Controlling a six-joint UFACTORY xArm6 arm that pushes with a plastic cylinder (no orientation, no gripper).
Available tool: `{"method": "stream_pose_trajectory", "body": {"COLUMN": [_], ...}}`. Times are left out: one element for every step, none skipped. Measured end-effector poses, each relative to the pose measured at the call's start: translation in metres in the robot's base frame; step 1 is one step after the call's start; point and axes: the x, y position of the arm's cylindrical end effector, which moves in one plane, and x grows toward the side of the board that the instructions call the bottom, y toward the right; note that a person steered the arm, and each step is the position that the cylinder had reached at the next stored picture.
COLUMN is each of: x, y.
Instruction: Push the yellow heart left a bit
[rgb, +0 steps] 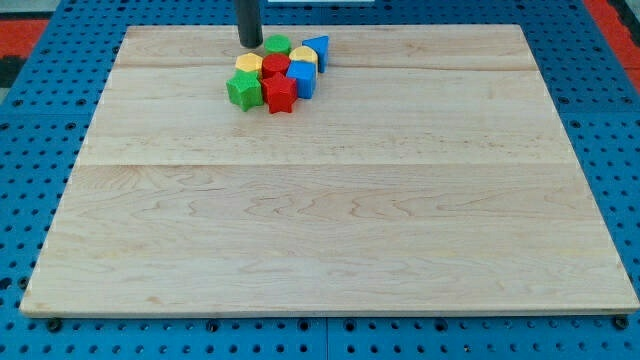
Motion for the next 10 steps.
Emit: {"method": "stream_pose_trajectory", "body": {"x": [-0.004,0.012,0.046,0.076,0.084,0.057,0.04,0.057,0.081,0.083], "y": [0.067,0.154,0.123,0.095,0.093,0.123,0.122,0.085,0.047,0.041]}}
